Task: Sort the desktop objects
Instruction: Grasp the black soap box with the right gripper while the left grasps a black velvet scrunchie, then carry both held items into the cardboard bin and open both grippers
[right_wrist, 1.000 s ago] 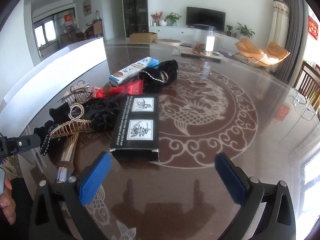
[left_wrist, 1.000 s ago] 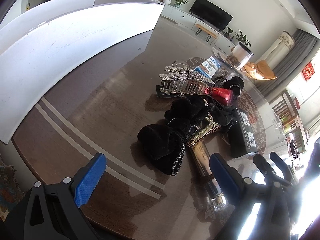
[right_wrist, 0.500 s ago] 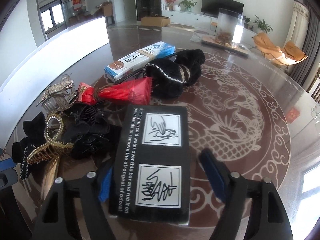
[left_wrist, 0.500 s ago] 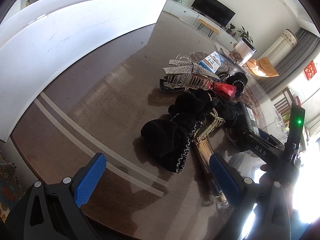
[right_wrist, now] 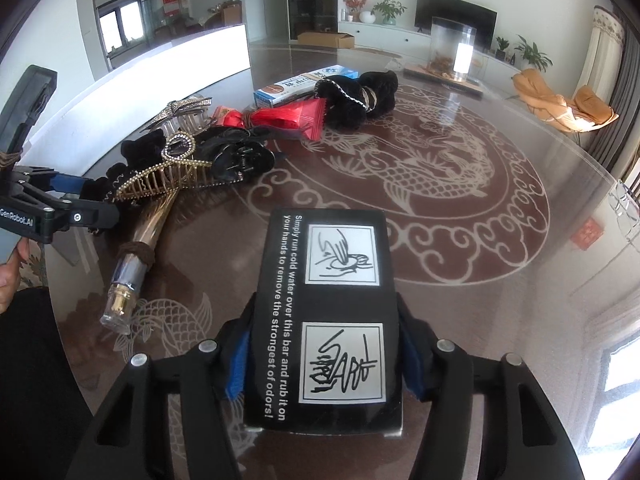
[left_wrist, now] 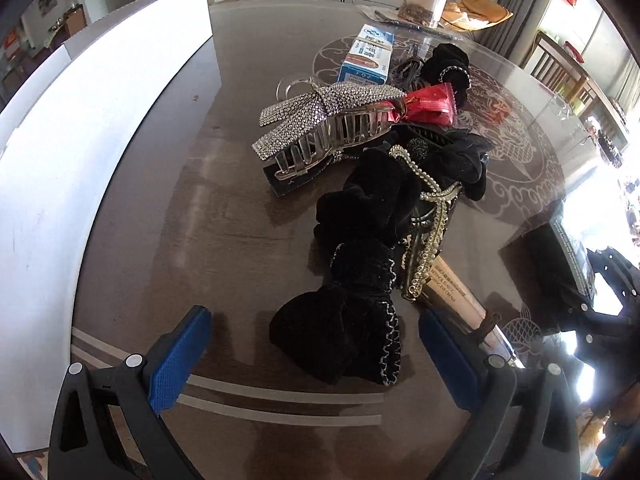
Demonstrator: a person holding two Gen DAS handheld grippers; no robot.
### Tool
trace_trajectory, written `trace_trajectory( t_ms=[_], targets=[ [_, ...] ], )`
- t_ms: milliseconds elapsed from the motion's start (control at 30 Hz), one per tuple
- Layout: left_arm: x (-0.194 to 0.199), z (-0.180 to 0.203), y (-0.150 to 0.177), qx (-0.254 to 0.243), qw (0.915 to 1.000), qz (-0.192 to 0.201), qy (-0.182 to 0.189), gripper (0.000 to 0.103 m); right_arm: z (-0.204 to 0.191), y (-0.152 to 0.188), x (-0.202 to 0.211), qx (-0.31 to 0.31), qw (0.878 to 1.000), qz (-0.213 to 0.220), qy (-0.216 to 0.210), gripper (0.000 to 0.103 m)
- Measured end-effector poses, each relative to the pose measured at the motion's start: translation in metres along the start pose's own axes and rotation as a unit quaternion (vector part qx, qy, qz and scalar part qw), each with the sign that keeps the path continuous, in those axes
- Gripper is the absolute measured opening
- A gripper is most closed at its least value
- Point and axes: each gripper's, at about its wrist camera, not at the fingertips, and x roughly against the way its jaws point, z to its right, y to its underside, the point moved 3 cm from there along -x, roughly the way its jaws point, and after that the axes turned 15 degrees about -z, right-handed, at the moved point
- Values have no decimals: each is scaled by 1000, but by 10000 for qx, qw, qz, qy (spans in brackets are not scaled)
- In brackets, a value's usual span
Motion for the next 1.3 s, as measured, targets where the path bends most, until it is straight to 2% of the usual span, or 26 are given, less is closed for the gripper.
trace_trajectory(
  t_ms=[67, 167, 233, 267, 300, 333, 367, 400, 433, 467, 733, 833, 933, 1033, 1100, 1200, 1300],
  targets=[
    [-3, 5, -6, -163, 9994, 36, -318, 103, -1, 5, 3, 35, 10000, -39, -9, 61],
    [-4, 5, -12, -211, 9994, -30, -258, 103, -4, 7, 5, 120, 9998, -155, -44, 61],
    [-4, 2, -15, -245, 9993, -91, -253, 103, -4, 2, 2, 211, 9993, -294, -117, 69],
    [-4, 1, -15, -270, 9992, -122, -253, 103, -4, -1, -1, 262, 9988, -398, -147, 81],
    [-4, 0, -16, -294, 9991, -152, -253, 103, -5, -4, -4, 303, 9982, -497, -145, 87],
    [-3, -2, -16, -309, 9990, -181, -255, 103, -6, -7, -6, 367, 9978, -534, -127, 86],
    [-2, -5, -16, -277, 9991, -168, -275, 101, -7, -10, -7, 421, 9975, -549, -123, 82],
    [3, -7, -14, -267, 9993, -19, -271, 77, -6, -12, -4, 446, 9977, -500, -115, 61],
    [10, -8, -11, -313, 9991, 145, -252, 59, -4, -14, -3, 440, 9974, -540, -179, 60],
    [13, -11, -8, -322, 9989, 181, -280, 30, -2, -14, -2, 402, 9967, -637, -288, 59],
    [48, -43, 38, 71, 9988, 415, 251, 30, 25, 3, 17, 98, 9955, -861, -372, 59],
    [68, -54, 51, 287, 9971, 612, 353, 30, 31, -6, 30, 1, 9954, -845, -457, 59],
    [106, -77, 57, 519, 9938, 918, 361, 30, 21, -30, 45, 168, 9955, -784, -507, 59],
    [138, -117, 52, 921, 9882, 1180, 312, 30, -10, -71, 59, 560, 9952, -631, -491, 59],
    [152, -152, 47, 1253, 9835, 1303, 121, 30, -41, -104, 67, 862, 9934, -507, -565, 59],
    [159, -210, 44, 1774, 9761, 1256, 34, 30, -100, -158, 74, 1253, 9880, -353, -834, 59],
    [150, -258, 44, 2184, 9698, 1062, -210, 30, -166, -212, 80, 1518, 9814, -111, -1169, 59]
  ],
)
